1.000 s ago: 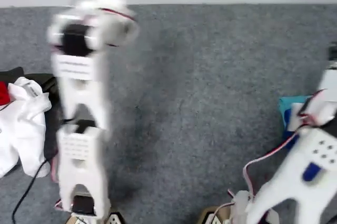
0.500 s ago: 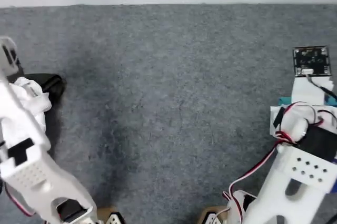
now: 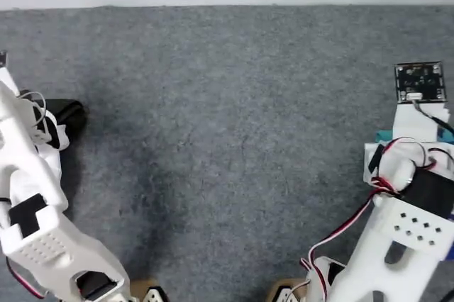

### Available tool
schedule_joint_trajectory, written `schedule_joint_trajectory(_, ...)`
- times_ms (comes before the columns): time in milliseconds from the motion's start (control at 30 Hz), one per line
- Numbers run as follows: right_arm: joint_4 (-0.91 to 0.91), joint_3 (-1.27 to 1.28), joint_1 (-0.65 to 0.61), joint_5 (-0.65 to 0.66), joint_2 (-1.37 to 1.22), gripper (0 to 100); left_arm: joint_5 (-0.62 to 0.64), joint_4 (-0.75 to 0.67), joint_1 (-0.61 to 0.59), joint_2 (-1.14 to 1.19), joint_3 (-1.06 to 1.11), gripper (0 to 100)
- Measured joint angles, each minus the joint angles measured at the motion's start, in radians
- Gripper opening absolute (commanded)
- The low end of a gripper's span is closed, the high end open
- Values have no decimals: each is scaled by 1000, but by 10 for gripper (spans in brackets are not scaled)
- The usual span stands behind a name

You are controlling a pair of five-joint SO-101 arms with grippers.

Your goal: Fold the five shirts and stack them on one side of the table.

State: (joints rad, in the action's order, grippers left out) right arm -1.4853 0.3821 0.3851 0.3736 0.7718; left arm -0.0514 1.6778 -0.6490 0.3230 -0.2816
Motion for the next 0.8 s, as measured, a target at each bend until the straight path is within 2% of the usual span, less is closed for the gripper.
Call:
schedule_joint_trajectory(67,0,0,-23,0,0,655,-3,-2,0,-8,2,151)
schedule_joint_trajectory(167,28,0,-138,0,0,655,-5,12,0,-57,-11,152)
schedule_joint_trajectory(267,58,0,-354,0,-46,655,-8,49,0,-132,-44,152)
schedule_joint_trajectory(400,63,-5,-652,3,-239,655,-9,57,-35,-255,-12,152)
schedule_joint_trajectory(467,63,-29,-736,3,-361,655,-5,57,-41,-287,35,152)
schedule_joint_trajectory(600,63,-94,-793,3,-534,655,-9,-11,-40,-293,170,152)
schedule_joint_trajectory(800,35,-114,-804,3,-575,655,-5,-315,-77,-293,404,150)
